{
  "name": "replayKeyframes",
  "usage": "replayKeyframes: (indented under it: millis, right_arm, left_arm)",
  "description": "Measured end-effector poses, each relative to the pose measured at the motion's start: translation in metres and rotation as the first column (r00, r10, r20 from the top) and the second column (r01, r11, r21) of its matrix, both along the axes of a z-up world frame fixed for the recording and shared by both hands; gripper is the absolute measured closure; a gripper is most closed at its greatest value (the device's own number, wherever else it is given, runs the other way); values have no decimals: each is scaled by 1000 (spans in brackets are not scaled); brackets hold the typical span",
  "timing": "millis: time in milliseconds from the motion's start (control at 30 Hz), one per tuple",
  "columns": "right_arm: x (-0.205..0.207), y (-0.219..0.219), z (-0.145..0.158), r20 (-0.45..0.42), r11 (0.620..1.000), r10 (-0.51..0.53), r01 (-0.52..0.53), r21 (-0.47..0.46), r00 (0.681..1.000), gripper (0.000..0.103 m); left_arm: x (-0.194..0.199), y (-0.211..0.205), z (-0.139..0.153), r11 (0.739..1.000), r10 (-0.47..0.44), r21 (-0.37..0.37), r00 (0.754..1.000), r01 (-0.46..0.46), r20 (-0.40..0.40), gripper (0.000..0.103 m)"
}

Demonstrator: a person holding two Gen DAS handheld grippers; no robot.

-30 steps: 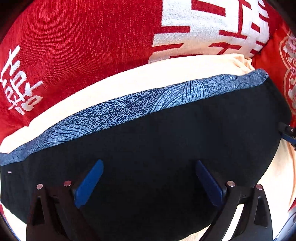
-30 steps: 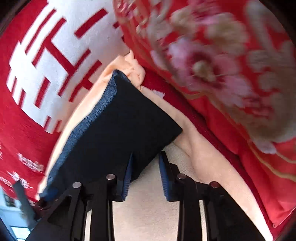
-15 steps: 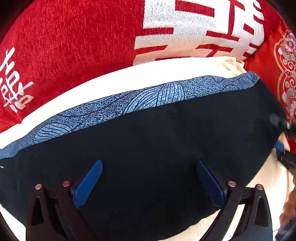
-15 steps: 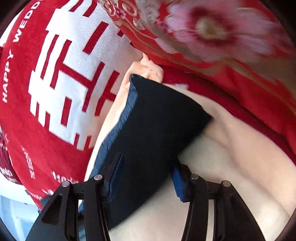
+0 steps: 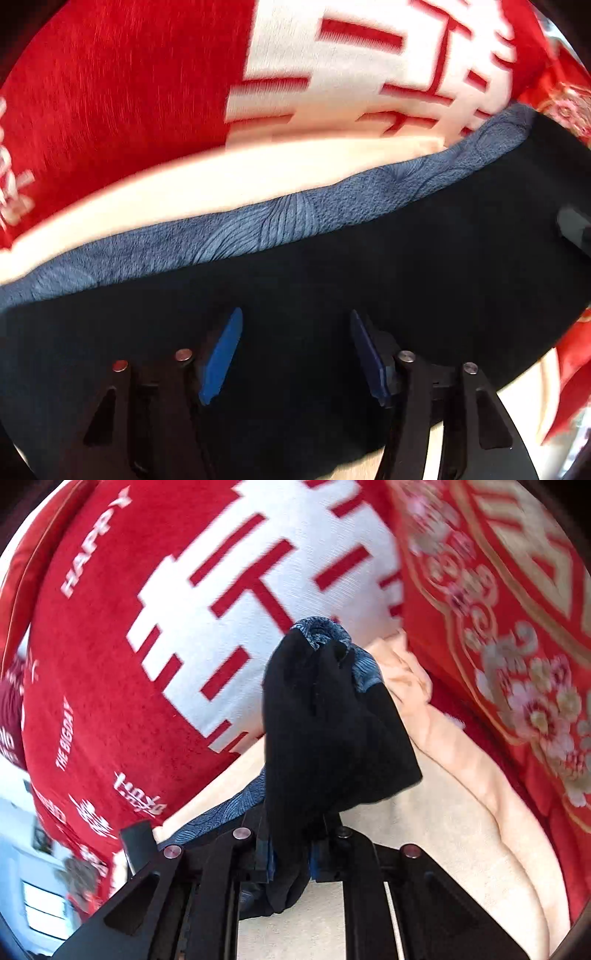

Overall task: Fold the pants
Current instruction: 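Grasp the trousers' leg end with the right gripper and lift it while the left gripper holds the strip, then fold the held leg end over toward the waistband with the right gripper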

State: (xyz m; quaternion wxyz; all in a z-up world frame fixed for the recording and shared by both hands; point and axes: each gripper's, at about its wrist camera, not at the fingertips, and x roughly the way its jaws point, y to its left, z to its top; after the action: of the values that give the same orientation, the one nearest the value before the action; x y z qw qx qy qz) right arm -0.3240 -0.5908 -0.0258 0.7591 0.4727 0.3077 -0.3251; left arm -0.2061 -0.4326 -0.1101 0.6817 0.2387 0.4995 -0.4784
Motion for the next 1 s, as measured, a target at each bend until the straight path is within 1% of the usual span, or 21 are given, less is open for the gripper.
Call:
replayKeyframes:
  millis: [33,67,100,133,233,267,300,400,500,600,633,667,700,733,767,800,833,867,900,933,1000]
  right_arm:
    - [8,4,3,-11,1000,15,-16,-19,1000,89]
    - [6,8,9,-23,999,27,-28,-35,999,89]
    - [12,10,13,-37,998,42,-43,-50,998,89]
    - [19,13,18,-52,996,62,-65,-65,997,89]
    - [42,36,37,-117,982,137,-150,-115,984,89]
    - [49,43,42,-142,976,159,-177,-127,977,89]
    - [58,50,47,-164,969,182,-205,-136,970,89]
    - [88,83,56,-229,942,256,-295,-159,939,89]
    - [135,121,48,-295,908,330,-387,-158,896,85]
    - [191,169,17,-405,863,393,-483,-147,825,78]
    - [208,183,2,-442,846,409,-513,-143,798,72]
    - [227,199,-22,-488,824,446,-557,-104,751,62]
    - [238,211,-41,-521,809,475,-585,-59,709,57]
    - [251,229,-61,-590,790,483,-613,-25,647,50]
    - [254,242,-66,-632,774,476,-633,-30,612,47]
    - [254,254,-64,-645,757,474,-651,-49,600,47]
    - [248,265,-53,-615,748,490,-660,-68,618,42]
    - [241,271,-44,-574,750,512,-658,-63,639,35]
    - [229,271,-35,-496,763,550,-646,-30,672,34]
    - [220,268,-30,-433,780,563,-625,-1,704,34]
    - [194,246,-22,-279,848,525,-524,84,804,34]
  left_arm:
    - [-2,-1,1,1000,8,3,1000,-8,5,39]
    - [3,-1,2,1000,18,4,1000,-18,-20,39]
    - [6,0,2,1000,21,2,998,-21,-53,37]
    - [11,1,3,1000,7,-5,995,-8,-96,34]
    - [21,8,6,998,-56,-14,987,54,-149,34]
    - [26,6,12,998,-60,-9,984,60,-168,34]
    - [35,14,18,999,-47,-4,983,47,-177,34]
    - [63,57,42,999,18,-34,987,-24,-158,34]
    - [97,107,57,998,55,-27,993,-58,-101,34]
    - [140,156,54,994,106,38,994,-104,-40,34]
    - [155,172,49,989,130,70,991,-128,-26,34]
    - [169,185,43,983,153,102,988,-150,-19,34]
    - [184,200,36,973,183,143,983,-180,-9,34]
    - [195,218,35,966,203,166,979,-200,0,34]
    - [203,228,33,961,217,177,976,-215,8,34]
    - [209,236,33,959,225,177,974,-223,10,34]
    - [216,246,31,958,231,175,973,-229,10,34]
    - [218,251,32,957,233,173,972,-231,7,34]
    - [219,253,32,958,233,174,972,-230,0,34]
    - [218,250,31,959,230,177,973,-223,-19,34]
    - [218,247,32,965,219,159,974,-208,-57,34]
